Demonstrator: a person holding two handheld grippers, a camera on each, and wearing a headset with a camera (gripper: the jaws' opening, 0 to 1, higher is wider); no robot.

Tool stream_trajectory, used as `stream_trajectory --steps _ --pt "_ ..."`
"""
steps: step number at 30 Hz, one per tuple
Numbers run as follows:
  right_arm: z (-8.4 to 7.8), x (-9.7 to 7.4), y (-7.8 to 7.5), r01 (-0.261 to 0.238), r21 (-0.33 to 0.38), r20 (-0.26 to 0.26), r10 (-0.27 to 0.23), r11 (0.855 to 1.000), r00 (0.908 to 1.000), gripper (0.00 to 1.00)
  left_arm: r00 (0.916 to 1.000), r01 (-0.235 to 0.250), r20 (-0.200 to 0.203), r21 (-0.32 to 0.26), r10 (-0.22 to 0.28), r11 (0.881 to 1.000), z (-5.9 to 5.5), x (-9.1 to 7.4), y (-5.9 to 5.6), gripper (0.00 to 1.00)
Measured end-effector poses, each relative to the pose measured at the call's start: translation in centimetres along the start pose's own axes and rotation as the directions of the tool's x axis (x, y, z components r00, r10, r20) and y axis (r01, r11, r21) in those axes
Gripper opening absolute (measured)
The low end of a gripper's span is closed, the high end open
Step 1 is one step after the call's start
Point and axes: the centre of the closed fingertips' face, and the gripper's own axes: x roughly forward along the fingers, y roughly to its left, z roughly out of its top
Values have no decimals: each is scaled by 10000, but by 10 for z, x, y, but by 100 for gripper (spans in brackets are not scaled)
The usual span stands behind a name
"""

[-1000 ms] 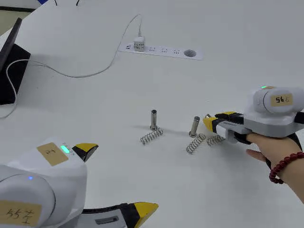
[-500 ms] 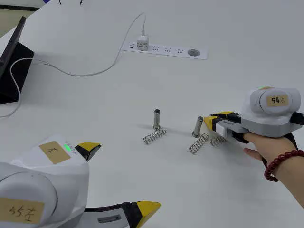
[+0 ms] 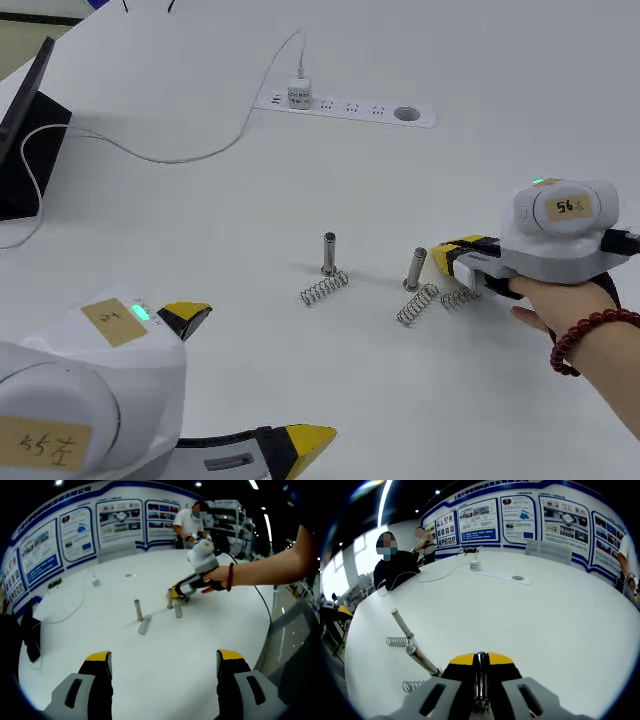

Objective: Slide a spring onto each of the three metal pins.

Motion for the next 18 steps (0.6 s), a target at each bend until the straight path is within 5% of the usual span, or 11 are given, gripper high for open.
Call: stream_trajectory --steps 18 --pt "17 -25 3 -397 -63 401 400 9992 9984 9 9998 26 221 194 -30 9998 9 -2 -3 87"
